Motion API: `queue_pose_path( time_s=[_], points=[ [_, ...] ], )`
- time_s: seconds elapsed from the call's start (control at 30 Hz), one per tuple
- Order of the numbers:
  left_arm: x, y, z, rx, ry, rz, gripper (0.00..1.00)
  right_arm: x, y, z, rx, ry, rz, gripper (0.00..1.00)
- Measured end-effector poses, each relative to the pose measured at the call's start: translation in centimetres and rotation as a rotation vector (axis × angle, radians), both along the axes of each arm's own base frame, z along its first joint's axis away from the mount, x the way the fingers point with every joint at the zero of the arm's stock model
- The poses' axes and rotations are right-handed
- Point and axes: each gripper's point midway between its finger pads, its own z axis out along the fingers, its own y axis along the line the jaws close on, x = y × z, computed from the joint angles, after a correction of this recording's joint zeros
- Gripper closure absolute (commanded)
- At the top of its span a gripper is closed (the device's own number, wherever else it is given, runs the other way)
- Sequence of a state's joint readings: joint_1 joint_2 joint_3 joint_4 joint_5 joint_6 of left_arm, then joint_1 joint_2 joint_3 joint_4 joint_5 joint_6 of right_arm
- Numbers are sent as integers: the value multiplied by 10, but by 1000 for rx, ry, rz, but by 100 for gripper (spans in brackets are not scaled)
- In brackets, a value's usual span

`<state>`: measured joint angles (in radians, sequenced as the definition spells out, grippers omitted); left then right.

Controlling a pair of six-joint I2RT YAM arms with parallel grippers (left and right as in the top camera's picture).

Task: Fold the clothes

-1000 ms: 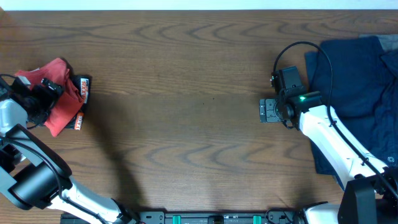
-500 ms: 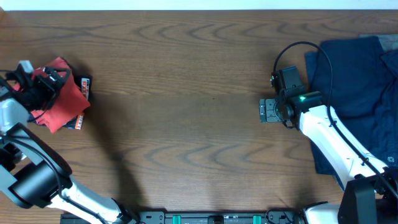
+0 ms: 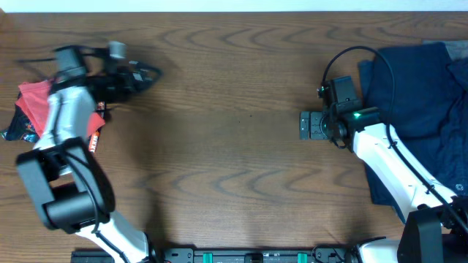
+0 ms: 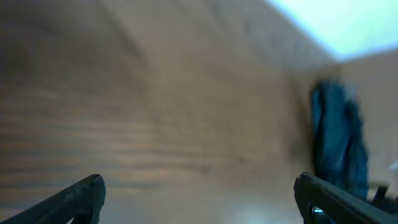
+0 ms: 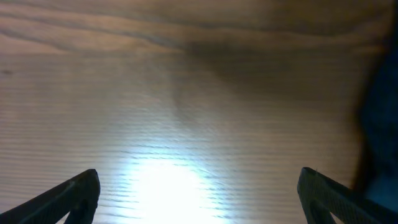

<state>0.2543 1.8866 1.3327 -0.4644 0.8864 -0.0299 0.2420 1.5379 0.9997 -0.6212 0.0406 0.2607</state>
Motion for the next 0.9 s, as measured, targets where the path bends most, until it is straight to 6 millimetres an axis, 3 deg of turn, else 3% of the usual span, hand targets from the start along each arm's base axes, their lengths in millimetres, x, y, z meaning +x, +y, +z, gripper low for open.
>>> queue_pose_path(
  time_s=[0.13, 0.27, 0.47, 0.57, 0.73, 0.9],
  points=[
    [-27, -53, -30, 149, 154, -104, 2, 8, 2, 4, 99, -17, -11, 1],
    [-72, -75, -58, 339, 348, -172, 2, 11, -14, 5, 194, 0, -68, 1],
    [-153, -68, -69, 539, 679, -232, 2, -19, -46, -4, 294, 150, -192, 1],
    [-179, -60, -64, 581, 790, -246, 2, -44, -56, -9, 319, 256, -252, 1],
    [-195, -47, -57, 643, 872, -215, 2, -78, -60, -13, 313, 397, -299, 1],
    [-191, -38, -37, 680, 747, -123, 2, -91, -60, -14, 307, 446, -291, 1]
  ],
)
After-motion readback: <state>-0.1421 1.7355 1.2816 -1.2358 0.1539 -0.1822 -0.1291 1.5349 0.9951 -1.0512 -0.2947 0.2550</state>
